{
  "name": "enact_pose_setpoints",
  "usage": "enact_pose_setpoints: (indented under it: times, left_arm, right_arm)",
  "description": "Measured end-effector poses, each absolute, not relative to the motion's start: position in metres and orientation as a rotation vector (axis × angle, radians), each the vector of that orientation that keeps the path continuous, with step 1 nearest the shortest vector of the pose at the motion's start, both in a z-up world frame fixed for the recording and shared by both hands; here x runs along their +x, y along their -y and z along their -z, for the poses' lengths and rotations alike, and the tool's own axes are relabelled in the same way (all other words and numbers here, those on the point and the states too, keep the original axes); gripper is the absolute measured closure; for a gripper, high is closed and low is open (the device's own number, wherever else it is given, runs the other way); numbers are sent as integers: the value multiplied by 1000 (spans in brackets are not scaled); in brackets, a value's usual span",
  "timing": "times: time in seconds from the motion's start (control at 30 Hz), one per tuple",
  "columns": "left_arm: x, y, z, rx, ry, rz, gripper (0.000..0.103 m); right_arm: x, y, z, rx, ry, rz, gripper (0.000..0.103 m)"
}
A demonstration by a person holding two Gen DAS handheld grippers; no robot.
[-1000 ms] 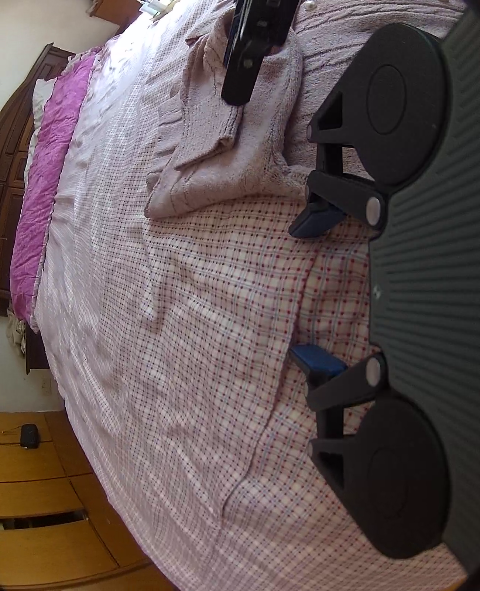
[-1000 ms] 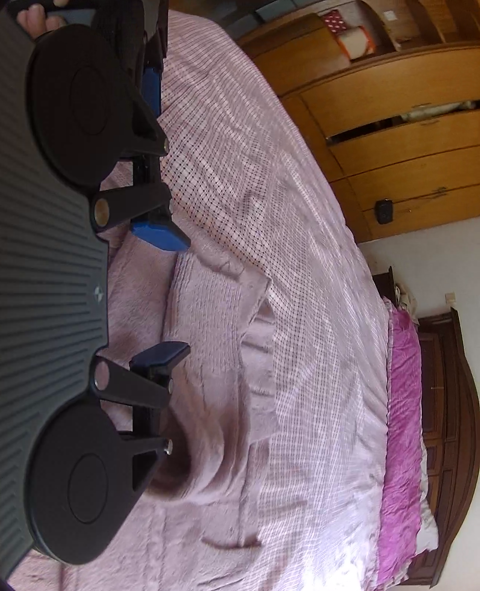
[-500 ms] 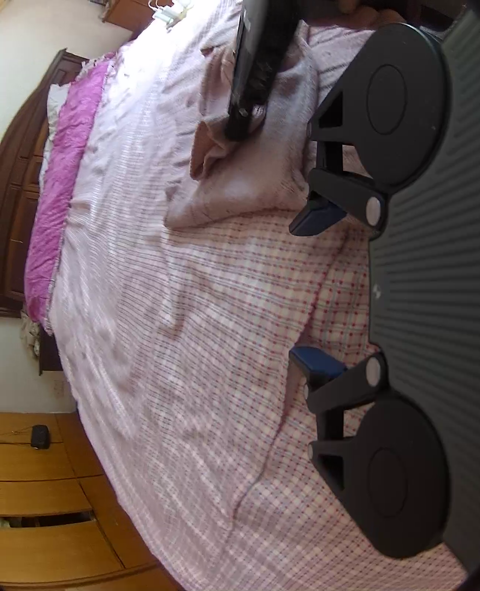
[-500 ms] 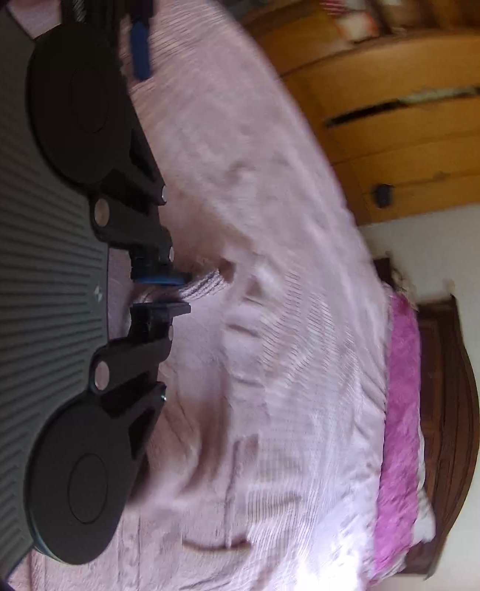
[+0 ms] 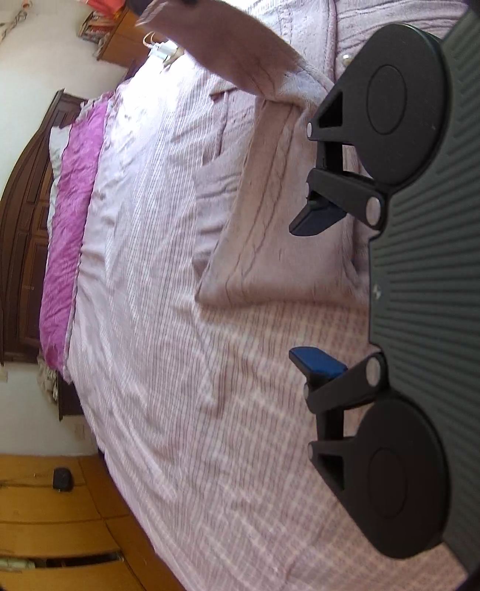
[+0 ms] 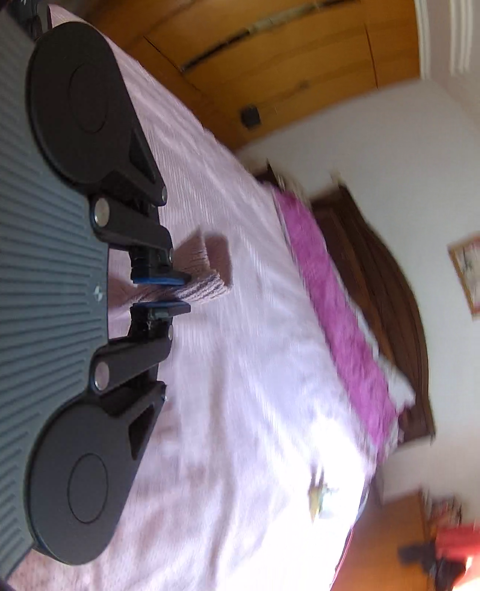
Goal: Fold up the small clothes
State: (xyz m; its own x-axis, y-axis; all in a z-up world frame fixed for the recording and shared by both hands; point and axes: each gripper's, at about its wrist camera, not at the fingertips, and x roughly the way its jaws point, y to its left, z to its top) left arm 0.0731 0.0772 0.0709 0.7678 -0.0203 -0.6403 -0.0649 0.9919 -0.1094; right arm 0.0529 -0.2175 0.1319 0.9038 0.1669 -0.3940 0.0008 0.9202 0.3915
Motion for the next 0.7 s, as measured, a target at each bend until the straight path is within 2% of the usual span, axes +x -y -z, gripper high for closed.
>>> enact_pose_setpoints:
  times: [0.37, 0.5, 0.6, 0.67, 0.7]
  left_arm:
    - [91, -61, -43, -97, -774, -39, 33]
    - [90, -62, -43, -82, -776, -40, 33]
    - [90, -60, -47, -73, -775, -38, 35]
    - [90, -59, -51, -72, -762, -33, 35]
    - [91, -59, -53, -73, -751, -30, 35]
  right_arm:
    - [11, 298, -34, 582, -630, 87, 94]
    - [-1, 302, -28, 613, -625, 61, 92]
    - [-4, 301, -41, 573, -602, 67, 77]
    - [-5, 301, -53, 532, -561, 74, 51]
    - [-4, 302, -58, 516, -538, 71, 47]
